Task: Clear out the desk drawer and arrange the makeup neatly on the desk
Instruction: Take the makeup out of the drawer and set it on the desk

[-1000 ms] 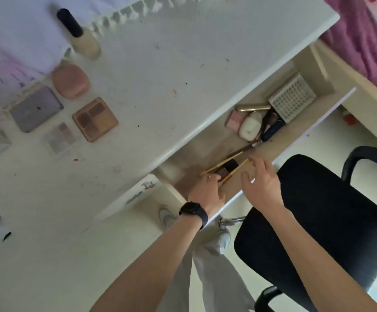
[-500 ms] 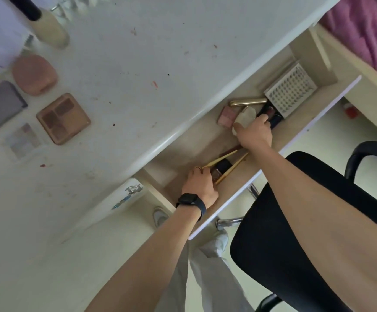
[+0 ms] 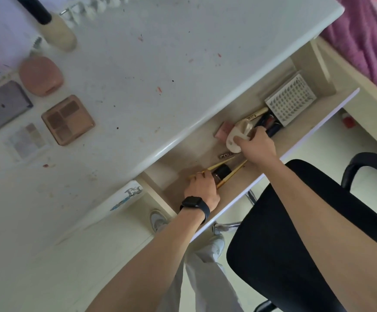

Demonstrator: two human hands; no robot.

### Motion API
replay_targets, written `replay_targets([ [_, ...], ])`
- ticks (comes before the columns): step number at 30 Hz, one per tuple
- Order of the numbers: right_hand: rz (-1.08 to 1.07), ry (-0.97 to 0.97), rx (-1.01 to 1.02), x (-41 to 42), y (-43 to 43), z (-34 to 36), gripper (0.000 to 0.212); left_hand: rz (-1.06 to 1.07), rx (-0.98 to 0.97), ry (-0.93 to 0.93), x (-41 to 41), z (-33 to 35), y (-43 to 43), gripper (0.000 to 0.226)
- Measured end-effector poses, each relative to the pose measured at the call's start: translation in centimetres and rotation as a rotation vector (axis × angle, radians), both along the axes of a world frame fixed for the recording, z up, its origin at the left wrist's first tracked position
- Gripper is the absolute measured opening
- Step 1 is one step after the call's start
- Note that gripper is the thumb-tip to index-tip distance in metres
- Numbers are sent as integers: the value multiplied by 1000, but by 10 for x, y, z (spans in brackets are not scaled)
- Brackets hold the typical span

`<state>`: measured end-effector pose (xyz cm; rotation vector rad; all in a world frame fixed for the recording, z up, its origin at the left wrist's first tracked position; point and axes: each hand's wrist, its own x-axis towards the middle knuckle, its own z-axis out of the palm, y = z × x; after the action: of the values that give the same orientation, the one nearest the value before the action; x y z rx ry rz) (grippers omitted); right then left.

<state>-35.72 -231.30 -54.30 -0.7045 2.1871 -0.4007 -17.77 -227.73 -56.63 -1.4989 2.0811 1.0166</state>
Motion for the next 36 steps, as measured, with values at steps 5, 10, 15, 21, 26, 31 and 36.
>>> replay_targets([
  [5, -71, -114, -146, 10, 27, 19, 38, -27, 23, -46, -4, 5, -4, 46],
  [10, -201, -293, -257, 18, 48, 30, 39, -70, 14, -53, -4, 9, -11, 40],
  [15, -340, -358, -360, 19, 70, 37, 28, -110, 7, -40, -5, 6, -5, 35],
  [21, -438, -228, -396, 17, 101, 31, 24, -212, -68, -52, -9, -5, -7, 40],
  [26, -532, -221, -419, 12, 111, 19, 30, -429, -49, -39, -20, -5, -19, 65],
  [31, -593, -300, -413, 10, 114, 10, 36, -481, -90, -129, -24, -2, -23, 54],
  [36, -637, -325, -438, 18, 111, 9, 33, -434, -117, -212, 3, 0, -20, 57],
])
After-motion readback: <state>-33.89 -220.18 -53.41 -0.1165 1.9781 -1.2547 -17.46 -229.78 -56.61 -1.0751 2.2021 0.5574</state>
